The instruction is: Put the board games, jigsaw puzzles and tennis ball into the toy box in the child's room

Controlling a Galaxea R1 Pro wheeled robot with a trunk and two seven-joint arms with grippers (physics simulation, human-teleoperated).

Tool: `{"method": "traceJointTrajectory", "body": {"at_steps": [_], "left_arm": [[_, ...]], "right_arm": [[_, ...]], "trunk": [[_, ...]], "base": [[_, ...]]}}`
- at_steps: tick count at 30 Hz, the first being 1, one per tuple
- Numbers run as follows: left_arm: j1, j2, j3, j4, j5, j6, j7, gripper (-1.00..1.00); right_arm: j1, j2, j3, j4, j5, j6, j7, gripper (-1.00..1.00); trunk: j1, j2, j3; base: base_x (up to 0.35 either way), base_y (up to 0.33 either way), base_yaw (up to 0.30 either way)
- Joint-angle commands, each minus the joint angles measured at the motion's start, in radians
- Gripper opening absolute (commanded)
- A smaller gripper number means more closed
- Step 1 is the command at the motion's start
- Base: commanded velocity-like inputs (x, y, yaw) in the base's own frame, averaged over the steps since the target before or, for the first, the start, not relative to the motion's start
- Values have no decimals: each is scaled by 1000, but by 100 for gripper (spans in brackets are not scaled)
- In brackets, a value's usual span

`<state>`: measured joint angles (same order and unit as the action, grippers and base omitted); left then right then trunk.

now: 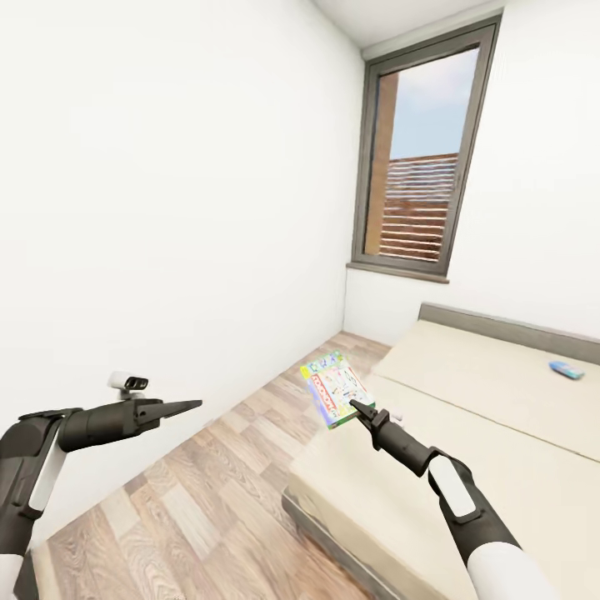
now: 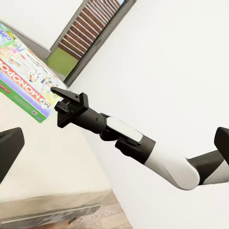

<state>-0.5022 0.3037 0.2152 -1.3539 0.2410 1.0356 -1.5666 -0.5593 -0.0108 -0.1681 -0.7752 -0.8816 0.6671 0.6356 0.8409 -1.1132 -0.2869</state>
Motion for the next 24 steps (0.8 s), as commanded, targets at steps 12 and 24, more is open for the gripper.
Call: {"method": "traceJointTrajectory", "body": {"at_steps": [12, 24], "left_arm": [[-1, 0, 0, 1, -5, 11, -4, 100], [-1, -1, -1, 1, -8, 11, -4, 100]], "right_arm": [[0, 0, -2, 0, -7, 8, 1, -100], [-1, 0, -2, 0, -7, 8, 0, -100]], "trunk": [[-46, 83, 36], [-92, 167, 74]], "base": [[0, 0, 290], [0, 0, 291]]}}
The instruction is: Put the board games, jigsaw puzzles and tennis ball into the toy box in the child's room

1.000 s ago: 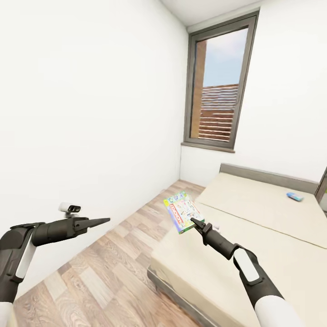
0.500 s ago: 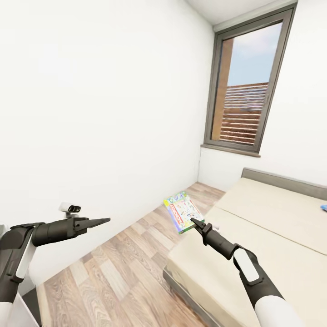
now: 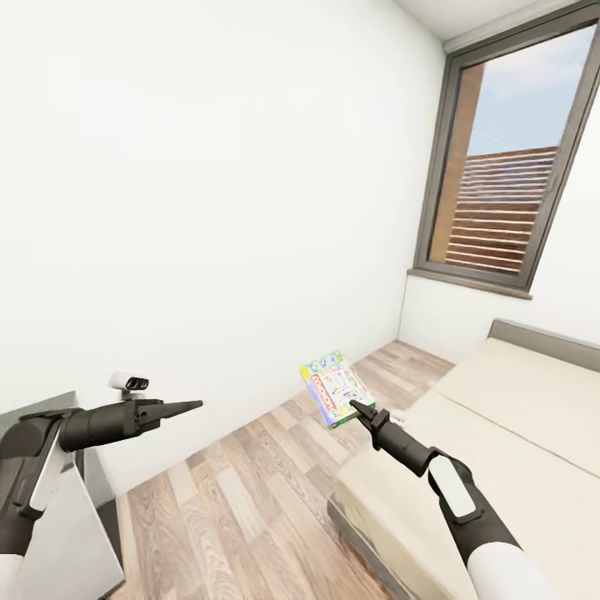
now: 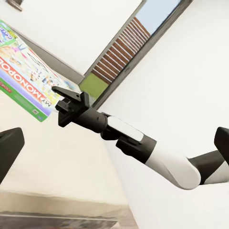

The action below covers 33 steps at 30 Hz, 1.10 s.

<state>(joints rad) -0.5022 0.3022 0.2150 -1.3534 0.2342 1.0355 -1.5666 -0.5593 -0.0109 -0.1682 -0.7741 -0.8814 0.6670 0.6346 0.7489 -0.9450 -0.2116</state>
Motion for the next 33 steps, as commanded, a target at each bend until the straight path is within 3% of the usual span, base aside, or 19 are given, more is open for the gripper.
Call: {"method": "traceJointTrajectory", "body": {"at_steps": [1, 33], "left_arm": [[-1, 0, -1, 0, -1, 11, -4, 100], [-1, 0, -3, 0, -1, 9, -4, 100]], "right_arm": [[-1, 0, -2, -1, -7, 8, 1, -100], [-1, 0, -2, -1, -7, 8, 0, -100]], "trunk": [[-4, 6, 2], [-126, 230, 102]], "base": [[0, 0, 291], [0, 0, 291]]}}
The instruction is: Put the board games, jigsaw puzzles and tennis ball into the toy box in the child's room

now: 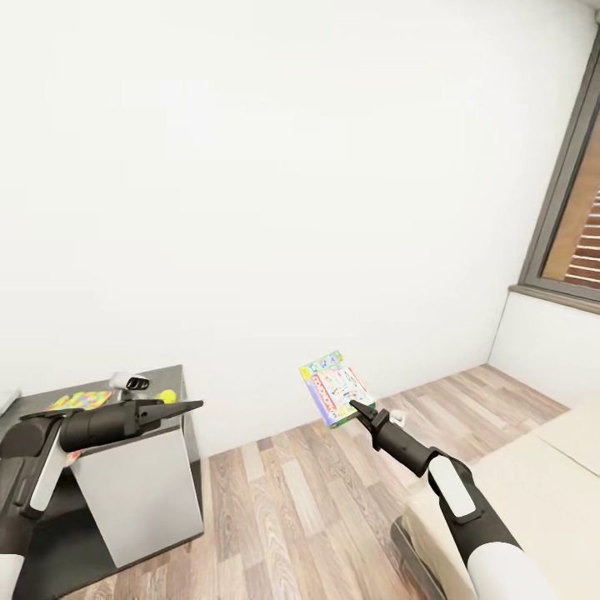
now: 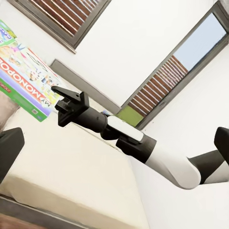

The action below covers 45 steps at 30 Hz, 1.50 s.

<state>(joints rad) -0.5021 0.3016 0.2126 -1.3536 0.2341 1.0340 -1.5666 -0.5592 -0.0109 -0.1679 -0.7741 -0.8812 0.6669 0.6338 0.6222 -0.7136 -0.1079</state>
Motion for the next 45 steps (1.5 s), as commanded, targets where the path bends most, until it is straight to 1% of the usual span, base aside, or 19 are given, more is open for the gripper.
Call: {"method": "traceJointTrajectory", "body": {"at_steps": [1, 5, 9, 14, 31, 35, 45], "left_arm": [[-1, 0, -1, 0, -1, 11, -4, 100], [-1, -1, -2, 1, -2, 9, -4, 100], [-1, -1, -3, 1, -12, 8, -4, 100], [-1, -2, -4, 1, -16, 8, -4, 100], [-1, -3, -4, 1, -18, 8, -4, 100], [-1, -3, -3, 1, -18, 8, -4, 100], [-1, -3, -5, 1, -18, 8, -4, 100]], "right_arm": [[-1, 0, -2, -1, -7, 8, 1, -100], [0, 0, -2, -1, -7, 8, 1, -100], [-1, 0, -2, -1, -7, 8, 0, -100], [-1, 0, -3, -1, -7, 8, 1, -100], [-1, 0, -3, -1, -7, 8, 1, -100], [-1, 0, -3, -2, -7, 7, 1, -100], [-1, 0, -3, -7, -7, 6, 0, -100]], "trunk": [[-4, 6, 2], [-19, 34, 14], [-34, 62, 27], [-53, 97, 42], [-119, 216, 96], [-134, 244, 108], [-172, 314, 139]], "base": [[0, 0, 291], [0, 0, 291], [0, 0, 290], [0, 0, 290], [0, 0, 282], [0, 0, 115], [0, 0, 9]]}}
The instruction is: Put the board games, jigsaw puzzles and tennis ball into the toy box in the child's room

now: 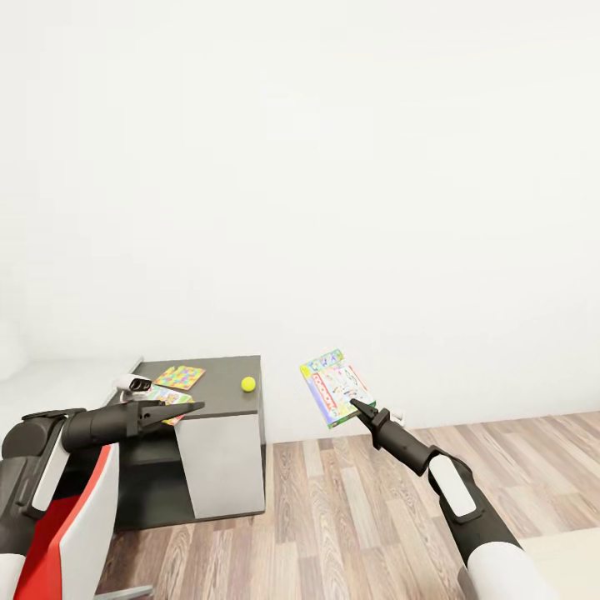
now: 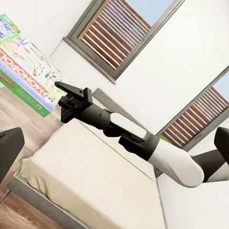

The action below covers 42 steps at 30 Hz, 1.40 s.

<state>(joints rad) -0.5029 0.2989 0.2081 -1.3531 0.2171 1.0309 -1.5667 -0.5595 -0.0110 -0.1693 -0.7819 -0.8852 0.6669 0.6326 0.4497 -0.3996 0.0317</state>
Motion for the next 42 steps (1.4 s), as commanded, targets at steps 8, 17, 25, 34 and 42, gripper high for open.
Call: {"method": "traceJointTrajectory", "body": {"at_steps": [8, 17, 25, 34, 42], "left_arm": [[0, -1, -1, 0, -1, 11, -4, 100], [0, 0, 1, 0, -1, 11, -4, 100], [0, 0, 3, 0, -1, 11, -4, 100], [0, 0, 4, 0, -2, 12, -4, 100], [0, 0, 3, 0, -2, 11, -4, 100]], "right_arm": [[0, 0, -2, -2, -3, 6, 2, -100], [0, 0, -1, -2, -3, 6, 3, -100], [0, 0, -1, -2, -3, 6, 3, -100], [0, 0, -1, -2, -3, 6, 3, -100], [0, 0, -1, -1, -3, 6, 3, -100]], "trunk": [[0, 0, 0], [0, 0, 3], [0, 0, 4], [0, 0, 4], [0, 0, 4]], "base": [[0, 0, 6], [0, 0, 226], [0, 0, 284], [0, 0, 290], [0, 0, 291]]}}
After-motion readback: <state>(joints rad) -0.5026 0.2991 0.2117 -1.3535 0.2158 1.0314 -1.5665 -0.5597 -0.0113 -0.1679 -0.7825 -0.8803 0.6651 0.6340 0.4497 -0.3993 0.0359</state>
